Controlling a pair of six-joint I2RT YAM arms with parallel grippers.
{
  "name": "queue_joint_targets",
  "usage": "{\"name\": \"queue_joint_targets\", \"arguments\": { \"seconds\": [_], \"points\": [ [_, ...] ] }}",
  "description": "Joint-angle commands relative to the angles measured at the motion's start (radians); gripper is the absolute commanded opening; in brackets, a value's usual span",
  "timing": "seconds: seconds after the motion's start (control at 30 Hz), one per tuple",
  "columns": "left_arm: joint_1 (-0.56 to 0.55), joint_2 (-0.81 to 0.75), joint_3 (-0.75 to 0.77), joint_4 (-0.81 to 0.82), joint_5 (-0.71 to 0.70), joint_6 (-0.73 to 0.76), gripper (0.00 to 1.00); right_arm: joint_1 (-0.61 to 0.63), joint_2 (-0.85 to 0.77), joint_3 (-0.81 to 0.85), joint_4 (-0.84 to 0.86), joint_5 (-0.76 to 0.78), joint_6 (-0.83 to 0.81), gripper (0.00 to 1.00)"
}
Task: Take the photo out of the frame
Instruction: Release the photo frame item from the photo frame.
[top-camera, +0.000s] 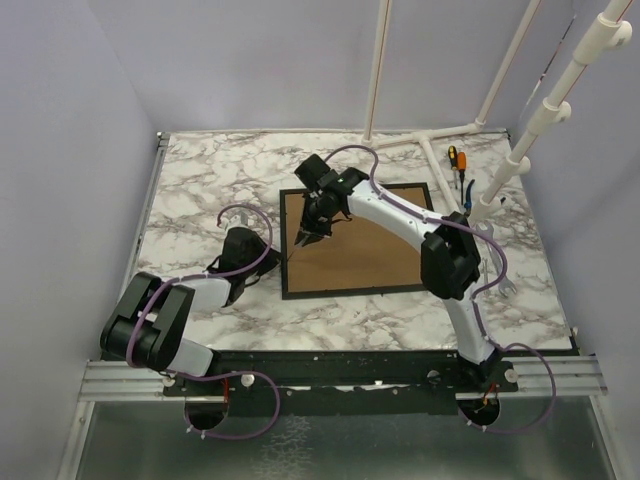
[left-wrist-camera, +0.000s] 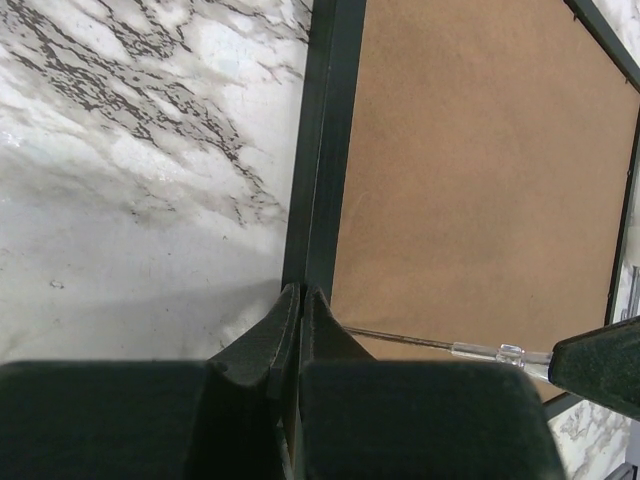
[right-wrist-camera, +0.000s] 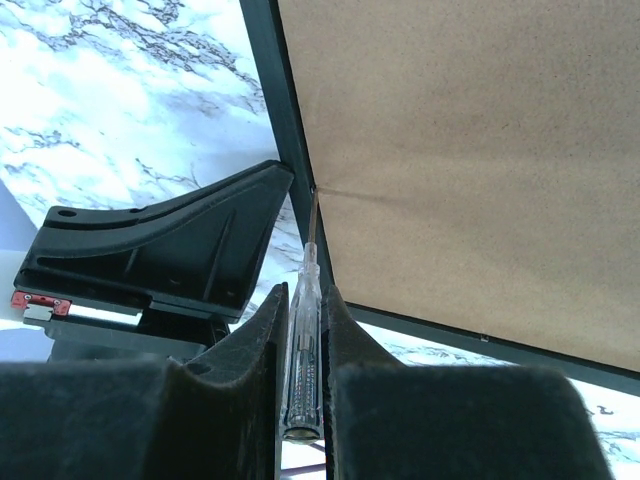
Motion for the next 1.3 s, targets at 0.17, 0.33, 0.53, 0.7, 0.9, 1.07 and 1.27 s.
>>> {"name": "queue_joint_targets", "arguments": {
  "seconds": [0.17, 0.33, 0.53, 0.7, 0.9, 1.07, 1.27],
  "points": [
    [-0.081, -0.034, -0.013, -0.005, 0.198, -0.064, 0.00, 0.076, 0.047, 0.159, 0.123, -0.038, 0.009, 0.01],
    [-0.082, -0.035, -0.011, -0.005, 0.203, -0.065, 0.00, 0.087, 0.069, 0.191, 0.114, -0.066, -0.003, 0.01],
    [-0.081, -0.046, -0.012, -0.026, 0.183, -0.057, 0.00, 0.090, 0.035, 0.195, 0.088, 0.005, -0.056, 0.01],
    [-0.078, -0.086, -0.002, -0.091, 0.131, -0.040, 0.00, 0.090, -0.037, 0.156, 0.039, 0.159, -0.145, 0.01],
    [-0.051, -0.156, 0.022, -0.196, 0.060, -0.006, 0.00, 0.068, -0.137, 0.071, -0.017, 0.354, -0.265, 0.01],
    [-0.020, -0.183, 0.030, -0.229, 0.040, 0.016, 0.00, -0.042, -0.266, -0.142, 0.116, 0.203, -0.323, 0.01],
    [0.012, -0.154, 0.075, -0.227, 0.033, 0.061, 0.00, -0.240, -0.364, -0.459, 0.506, -0.259, -0.302, 0.01]
  ]
}}
